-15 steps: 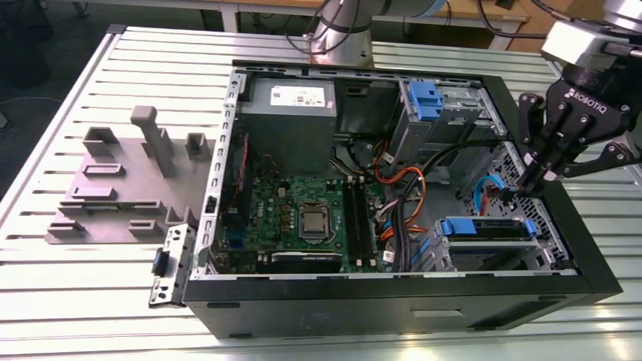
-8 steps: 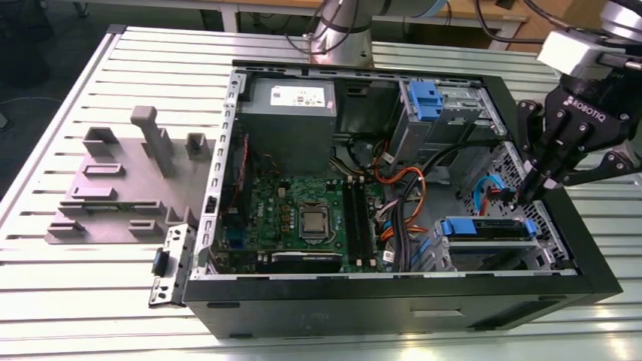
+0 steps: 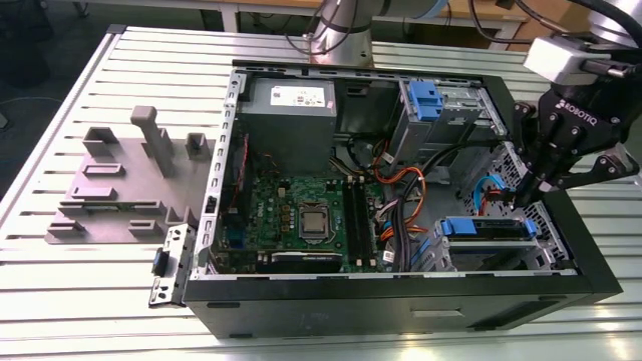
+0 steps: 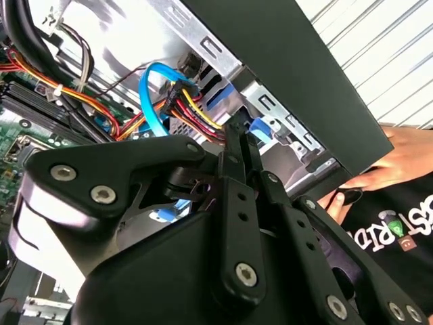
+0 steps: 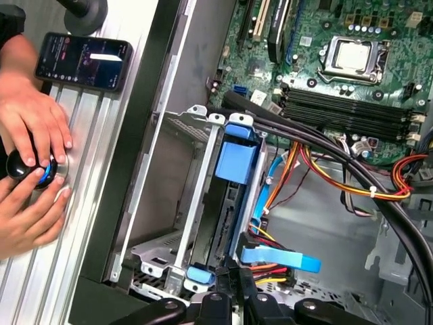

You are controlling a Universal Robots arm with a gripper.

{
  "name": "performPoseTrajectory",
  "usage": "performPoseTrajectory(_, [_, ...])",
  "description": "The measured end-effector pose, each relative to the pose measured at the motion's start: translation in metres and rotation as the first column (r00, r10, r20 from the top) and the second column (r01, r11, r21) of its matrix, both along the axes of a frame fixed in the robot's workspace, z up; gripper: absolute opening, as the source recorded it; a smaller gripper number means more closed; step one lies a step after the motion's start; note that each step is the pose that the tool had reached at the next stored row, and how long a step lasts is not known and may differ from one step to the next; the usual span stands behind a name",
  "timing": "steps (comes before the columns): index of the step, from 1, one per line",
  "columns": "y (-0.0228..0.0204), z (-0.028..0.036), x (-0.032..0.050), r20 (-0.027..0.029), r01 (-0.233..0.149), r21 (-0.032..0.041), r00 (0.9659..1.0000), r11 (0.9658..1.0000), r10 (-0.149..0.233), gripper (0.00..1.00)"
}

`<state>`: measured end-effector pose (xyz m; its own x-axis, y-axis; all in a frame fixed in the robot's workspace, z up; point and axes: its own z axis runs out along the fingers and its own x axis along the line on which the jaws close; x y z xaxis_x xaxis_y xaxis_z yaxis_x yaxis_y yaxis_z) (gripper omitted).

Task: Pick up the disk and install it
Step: 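Insert the first disk wire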

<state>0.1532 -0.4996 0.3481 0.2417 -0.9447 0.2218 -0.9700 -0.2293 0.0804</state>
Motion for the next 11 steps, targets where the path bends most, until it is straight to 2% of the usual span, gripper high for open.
performPoseTrajectory(8, [-0.0074, 0.0000, -0.0080, 0.0433, 0.000, 0.0070, 0.9991, 1.0000, 0.000, 0.16])
performPoseTrajectory(11, [-0.0091, -0.0004, -0.0129, 0.0558, 0.000, 0.0210, 0.9984, 0.9998, -0.001, 0.16])
